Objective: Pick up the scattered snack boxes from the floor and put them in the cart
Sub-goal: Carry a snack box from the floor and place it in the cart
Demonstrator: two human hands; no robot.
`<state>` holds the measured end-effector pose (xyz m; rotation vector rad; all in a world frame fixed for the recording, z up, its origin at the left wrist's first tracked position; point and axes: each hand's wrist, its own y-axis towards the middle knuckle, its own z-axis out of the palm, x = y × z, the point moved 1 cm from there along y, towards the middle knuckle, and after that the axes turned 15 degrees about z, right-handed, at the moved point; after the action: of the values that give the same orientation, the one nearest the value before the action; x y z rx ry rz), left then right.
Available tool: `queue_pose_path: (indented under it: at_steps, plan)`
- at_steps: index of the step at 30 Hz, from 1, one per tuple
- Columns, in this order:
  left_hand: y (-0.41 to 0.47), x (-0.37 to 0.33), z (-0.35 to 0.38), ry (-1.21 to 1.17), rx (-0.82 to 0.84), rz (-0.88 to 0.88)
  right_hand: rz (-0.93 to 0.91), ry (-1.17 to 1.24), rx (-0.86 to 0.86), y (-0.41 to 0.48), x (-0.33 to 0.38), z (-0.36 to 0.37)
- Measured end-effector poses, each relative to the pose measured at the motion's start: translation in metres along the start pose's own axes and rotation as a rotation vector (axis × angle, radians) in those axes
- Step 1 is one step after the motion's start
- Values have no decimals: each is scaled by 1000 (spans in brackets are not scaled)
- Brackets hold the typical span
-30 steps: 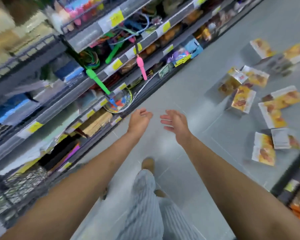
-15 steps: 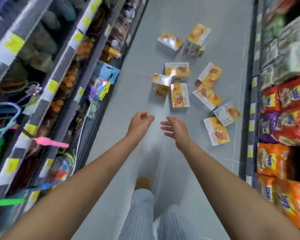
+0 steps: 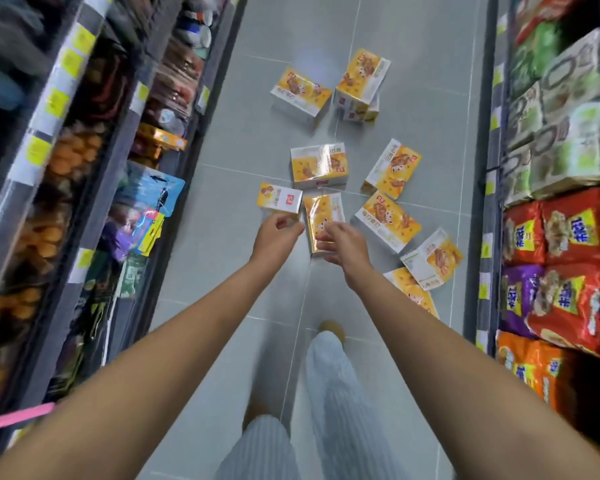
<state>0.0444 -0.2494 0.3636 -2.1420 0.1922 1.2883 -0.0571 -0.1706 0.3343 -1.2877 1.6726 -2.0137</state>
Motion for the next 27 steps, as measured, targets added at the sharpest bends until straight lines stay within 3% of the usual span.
queue_pose_path:
  at_steps: [5, 10, 20, 27]
  plan:
    - [70, -3, 3, 0, -70, -75, 17, -59, 55, 57, 51, 13]
    - [139, 12, -5, 102, -35, -52, -25, -214, 46, 119, 84, 36]
    - [302, 134, -4, 753, 298, 55, -14, -507, 37, 304, 79, 89]
    - [377, 236, 20, 1043, 531, 183, -93, -1001, -20, 416, 37, 101]
